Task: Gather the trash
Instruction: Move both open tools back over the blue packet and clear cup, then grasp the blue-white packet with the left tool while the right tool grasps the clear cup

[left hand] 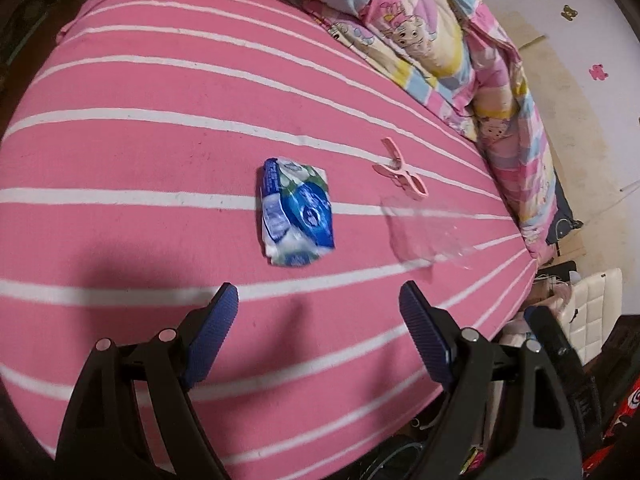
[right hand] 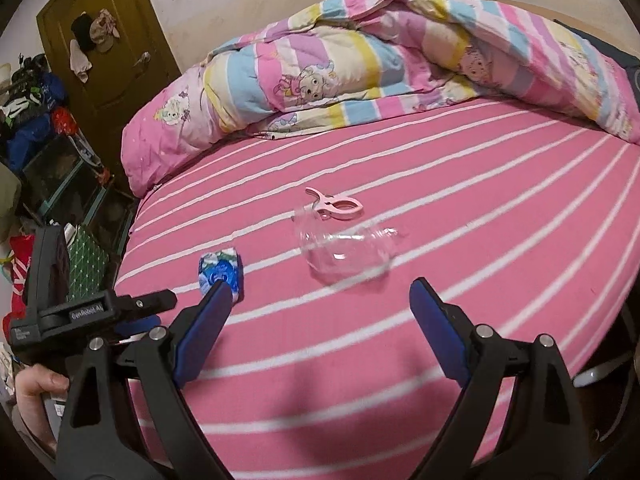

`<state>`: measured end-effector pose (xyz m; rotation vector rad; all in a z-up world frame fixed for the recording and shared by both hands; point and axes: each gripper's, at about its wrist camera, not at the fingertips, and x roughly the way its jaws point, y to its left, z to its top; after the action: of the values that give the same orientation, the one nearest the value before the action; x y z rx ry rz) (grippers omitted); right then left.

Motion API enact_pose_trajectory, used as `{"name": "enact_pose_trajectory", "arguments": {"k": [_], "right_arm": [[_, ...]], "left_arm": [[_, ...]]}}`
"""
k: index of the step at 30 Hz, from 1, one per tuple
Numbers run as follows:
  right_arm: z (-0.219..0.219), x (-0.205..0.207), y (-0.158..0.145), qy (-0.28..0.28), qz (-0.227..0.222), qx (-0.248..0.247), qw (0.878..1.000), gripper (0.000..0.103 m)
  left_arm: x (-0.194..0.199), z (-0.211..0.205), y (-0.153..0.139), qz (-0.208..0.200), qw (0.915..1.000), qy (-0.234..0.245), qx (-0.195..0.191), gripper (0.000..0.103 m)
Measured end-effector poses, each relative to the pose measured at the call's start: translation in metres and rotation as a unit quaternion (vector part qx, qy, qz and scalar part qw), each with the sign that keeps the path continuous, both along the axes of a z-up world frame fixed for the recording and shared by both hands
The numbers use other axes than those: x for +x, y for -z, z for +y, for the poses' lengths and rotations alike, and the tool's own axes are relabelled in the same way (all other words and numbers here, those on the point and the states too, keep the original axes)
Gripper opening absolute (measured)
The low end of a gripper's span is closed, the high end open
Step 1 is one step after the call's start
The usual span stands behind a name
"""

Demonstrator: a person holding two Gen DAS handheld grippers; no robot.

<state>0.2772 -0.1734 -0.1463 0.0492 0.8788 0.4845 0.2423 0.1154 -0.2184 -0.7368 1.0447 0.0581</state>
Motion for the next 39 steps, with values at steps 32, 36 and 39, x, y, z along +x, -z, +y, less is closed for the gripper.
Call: {"name": "enact_pose_trajectory", "arguments": {"k": [32,36,39], "right_arm": [[0.060,0.085,0.097,-0.060,0.061,-0.083,0.993,0.077],[0.054,0.075,0.108,-0.066,0.081,-0.080,0.991,0.078],[0.055,0.066,0.113,-0.078,0.087,-0.088,0.989,0.079]], "left_arm": [[0.072,-0.010,0.045,-0.007,0.9943,0.061,0.087,0.065],[0.071,-0.010,0.046,-0.008,0.9946,0.065,0.080,0.060],[0.069,-0.015,0.046,-0.005,0.9938,0.077,0.080,0.052]]}}
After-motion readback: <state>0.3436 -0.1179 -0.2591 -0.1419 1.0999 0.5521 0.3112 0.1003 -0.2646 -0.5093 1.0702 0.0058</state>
